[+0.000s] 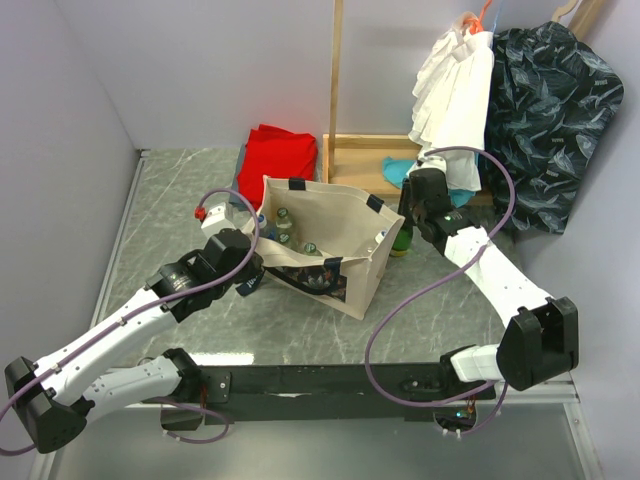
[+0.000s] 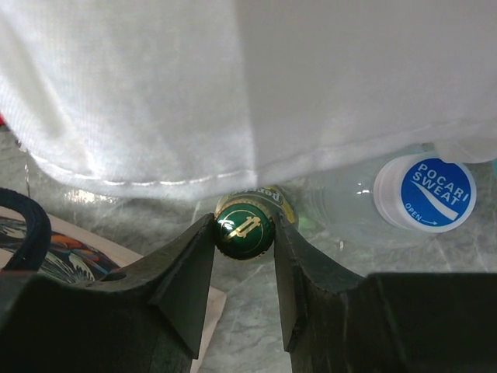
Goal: Take the beverage out of the canvas bag
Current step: Place the drink at the center of the board, then take out the drink from the canvas bag.
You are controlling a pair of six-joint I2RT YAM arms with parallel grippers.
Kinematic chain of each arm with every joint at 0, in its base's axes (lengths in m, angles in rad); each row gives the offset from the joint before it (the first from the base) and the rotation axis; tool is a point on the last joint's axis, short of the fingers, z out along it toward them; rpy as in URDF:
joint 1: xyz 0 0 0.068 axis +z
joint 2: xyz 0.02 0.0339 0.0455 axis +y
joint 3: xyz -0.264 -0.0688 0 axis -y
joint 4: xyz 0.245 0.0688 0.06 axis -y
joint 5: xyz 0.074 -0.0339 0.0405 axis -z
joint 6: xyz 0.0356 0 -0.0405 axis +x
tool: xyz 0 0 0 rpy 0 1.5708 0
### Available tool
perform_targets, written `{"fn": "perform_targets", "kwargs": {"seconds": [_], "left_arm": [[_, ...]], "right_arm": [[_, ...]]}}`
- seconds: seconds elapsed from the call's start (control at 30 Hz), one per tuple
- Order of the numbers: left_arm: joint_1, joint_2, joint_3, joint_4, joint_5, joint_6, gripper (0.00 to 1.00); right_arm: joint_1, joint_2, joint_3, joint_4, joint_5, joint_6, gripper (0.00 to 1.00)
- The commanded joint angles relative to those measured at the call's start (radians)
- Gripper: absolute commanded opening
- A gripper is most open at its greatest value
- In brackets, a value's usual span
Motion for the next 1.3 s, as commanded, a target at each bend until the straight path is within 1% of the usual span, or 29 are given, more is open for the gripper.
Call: {"fn": "perform_targets", "kwargs": {"seconds": [0.0,0.03,0.07,0.13,0.47,0.73,0.87,0.93,0.97,1.1,1.17,1.27], "left_arm": [[-0.002,-0.001,0.021,-0.006,0.006,0.014,0.17],[-0.002,0.001,0.021,-0.005,0.006,0.014,0.17],[-0.002,0.001,0.019,-0.005,0.006,0.014,0.17],[-0.002,-0.001,0.021,-0.005,0.006,0.014,0.17],[-0.002,-0.004,0.018,-0.003,0.006,0.014,0.17],[-0.002,-0.003,0.013,0.001,0.007,0.014,0.17],[-0.002,-0.001,0.011,0.001,0.013,0.013,0.13],[-0.002,0.002,0.005,0.009,0.012,0.017,0.07],[-0.002,0.004,0.005,0.012,0.019,0.022,0.02],[-0.002,0.022,0.011,0.005,0.029,0.02,0.01],[-0.002,0.022,0.01,0.008,0.029,0.02,0.01],[-0.002,0.011,0.005,0.008,0.027,0.02,0.01]], "right_arm": [[0.005,-0.046,0.007,0.088,0.01,-0.001,0.46],[0.005,-0.044,0.01,0.085,0.01,-0.001,0.52],[0.006,-0.043,0.012,0.082,0.002,-0.009,0.54],[0.008,-0.044,0.01,0.088,0.001,-0.013,0.52],[0.014,-0.056,0.023,0.075,0.024,-0.012,0.52],[0.015,-0.144,0.011,0.084,0.091,-0.01,0.53],[0.017,-0.211,0.006,0.084,0.098,-0.004,0.53],[0.015,-0.254,0.006,0.088,0.087,-0.009,0.54],[0.015,-0.279,0.007,0.084,0.079,-0.012,0.54],[0.015,-0.294,0.085,0.02,0.038,-0.021,0.56],[0.027,-0.3,0.107,0.003,-0.028,-0.044,0.57],[0.046,-0.294,0.144,-0.022,-0.045,-0.058,0.58]]}}
